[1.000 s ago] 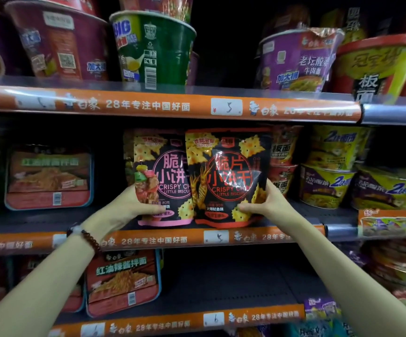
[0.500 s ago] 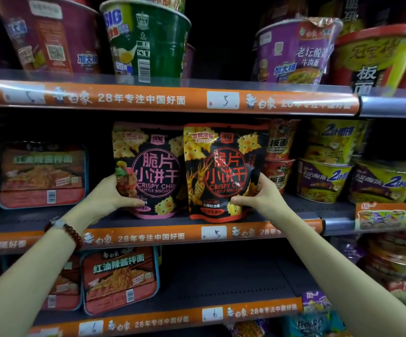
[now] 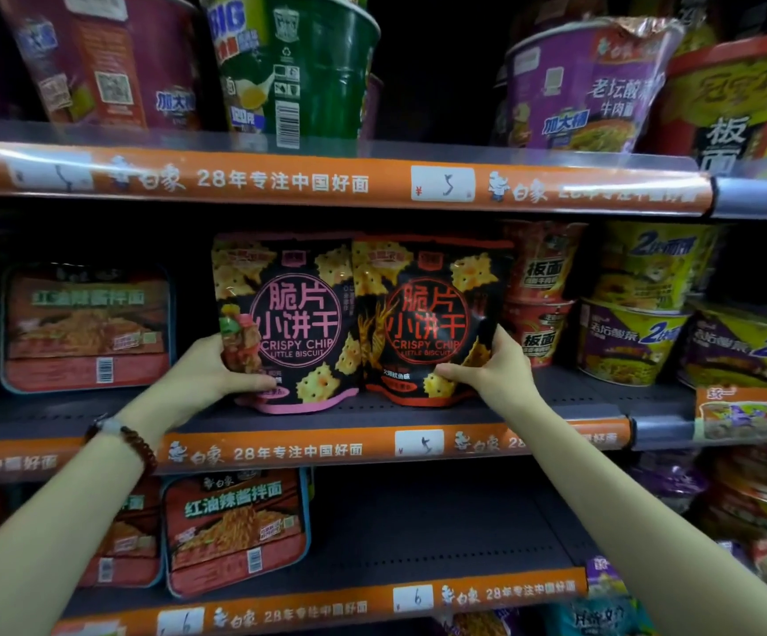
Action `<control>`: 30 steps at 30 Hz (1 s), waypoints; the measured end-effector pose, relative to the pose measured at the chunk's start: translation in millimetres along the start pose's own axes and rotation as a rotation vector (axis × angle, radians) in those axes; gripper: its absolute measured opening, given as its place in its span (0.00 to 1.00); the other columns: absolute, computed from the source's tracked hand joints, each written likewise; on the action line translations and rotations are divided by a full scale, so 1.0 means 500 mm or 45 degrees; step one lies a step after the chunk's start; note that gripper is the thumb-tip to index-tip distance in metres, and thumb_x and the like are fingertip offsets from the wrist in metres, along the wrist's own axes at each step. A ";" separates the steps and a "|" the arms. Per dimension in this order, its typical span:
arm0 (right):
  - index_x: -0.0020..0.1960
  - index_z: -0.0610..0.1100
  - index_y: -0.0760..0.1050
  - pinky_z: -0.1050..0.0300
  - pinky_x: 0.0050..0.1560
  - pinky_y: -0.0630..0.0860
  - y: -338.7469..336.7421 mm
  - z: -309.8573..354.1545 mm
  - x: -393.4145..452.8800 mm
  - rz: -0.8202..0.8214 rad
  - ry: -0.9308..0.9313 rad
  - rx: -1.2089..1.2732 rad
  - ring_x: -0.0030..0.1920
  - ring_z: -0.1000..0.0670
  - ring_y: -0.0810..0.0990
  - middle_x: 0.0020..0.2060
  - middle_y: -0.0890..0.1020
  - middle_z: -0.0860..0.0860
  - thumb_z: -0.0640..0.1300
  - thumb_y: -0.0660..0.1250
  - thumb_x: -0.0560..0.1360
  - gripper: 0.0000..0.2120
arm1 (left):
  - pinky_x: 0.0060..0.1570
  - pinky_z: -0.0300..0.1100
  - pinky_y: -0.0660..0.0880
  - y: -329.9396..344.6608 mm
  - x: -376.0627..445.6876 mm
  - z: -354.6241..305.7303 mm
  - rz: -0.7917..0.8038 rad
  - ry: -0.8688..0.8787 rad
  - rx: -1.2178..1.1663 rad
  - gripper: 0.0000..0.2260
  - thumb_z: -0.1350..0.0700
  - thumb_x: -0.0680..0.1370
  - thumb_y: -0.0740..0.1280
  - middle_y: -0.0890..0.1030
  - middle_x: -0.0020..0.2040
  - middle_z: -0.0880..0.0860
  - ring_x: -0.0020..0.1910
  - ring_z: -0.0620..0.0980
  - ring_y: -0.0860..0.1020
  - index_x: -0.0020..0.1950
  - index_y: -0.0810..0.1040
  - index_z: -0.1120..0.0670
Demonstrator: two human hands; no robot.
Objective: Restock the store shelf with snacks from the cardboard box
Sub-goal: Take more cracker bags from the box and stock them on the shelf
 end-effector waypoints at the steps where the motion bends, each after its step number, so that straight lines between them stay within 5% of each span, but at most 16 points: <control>1: 0.65 0.51 0.71 0.45 0.63 0.76 -0.002 -0.004 0.003 -0.006 0.023 -0.005 0.61 0.49 0.78 0.57 0.81 0.55 0.50 0.82 0.60 0.37 | 0.44 0.39 0.78 0.001 -0.003 -0.002 -0.003 -0.021 0.005 0.24 0.49 0.61 0.82 0.85 0.49 0.45 0.46 0.41 0.83 0.53 0.80 0.46; 9: 0.60 0.56 0.75 0.45 0.61 0.77 0.008 -0.033 0.013 0.214 0.133 0.024 0.56 0.51 0.82 0.51 0.85 0.57 0.61 0.82 0.50 0.40 | 0.43 0.33 0.72 0.029 -0.036 -0.082 -0.039 0.023 -0.066 0.19 0.62 0.67 0.78 0.79 0.46 0.45 0.44 0.39 0.77 0.51 0.74 0.48; 14: 0.60 0.52 0.75 0.45 0.61 0.77 0.005 -0.029 0.010 0.213 0.148 0.028 0.55 0.51 0.82 0.51 0.85 0.55 0.54 0.83 0.54 0.37 | 0.59 0.46 0.74 0.019 -0.053 -0.092 -0.141 -0.009 -0.028 0.27 0.60 0.64 0.80 0.82 0.54 0.48 0.53 0.47 0.79 0.61 0.75 0.52; 20: 0.64 0.48 0.72 0.46 0.64 0.74 0.002 -0.020 0.007 0.204 0.192 -0.080 0.59 0.48 0.79 0.56 0.82 0.52 0.50 0.83 0.58 0.38 | 0.65 0.51 0.72 0.016 -0.077 -0.101 -0.174 -0.036 0.077 0.34 0.54 0.63 0.81 0.79 0.59 0.49 0.59 0.49 0.76 0.65 0.70 0.49; 24: 0.68 0.43 0.67 0.49 0.65 0.72 -0.004 -0.013 -0.003 0.225 0.209 -0.250 0.64 0.44 0.75 0.63 0.78 0.47 0.50 0.82 0.61 0.41 | 0.56 0.45 0.74 0.015 -0.100 -0.113 -0.229 -0.060 0.314 0.33 0.48 0.66 0.79 0.79 0.57 0.51 0.56 0.50 0.77 0.67 0.69 0.52; 27: 0.63 0.39 0.67 0.51 0.56 0.74 -0.014 -0.010 -0.018 0.193 0.233 -0.352 0.62 0.41 0.76 0.59 0.77 0.44 0.50 0.81 0.63 0.36 | 0.39 0.41 0.70 0.023 -0.121 -0.125 -0.245 -0.126 0.556 0.23 0.45 0.70 0.75 0.76 0.45 0.50 0.45 0.50 0.75 0.56 0.70 0.54; 30: 0.58 0.39 0.66 0.54 0.46 0.73 -0.022 -0.016 -0.032 0.190 0.237 -0.407 0.55 0.42 0.77 0.53 0.77 0.44 0.51 0.80 0.65 0.32 | 0.35 0.45 0.75 0.021 -0.129 -0.123 -0.326 -0.172 0.680 0.21 0.41 0.70 0.73 0.78 0.39 0.53 0.39 0.52 0.77 0.47 0.70 0.56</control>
Point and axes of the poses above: each hand's wrist, its own x-axis towards the middle knuckle, its own y-axis out of the palm, z = x × y, the point moved 6 cm from there along x, towards the middle knuckle
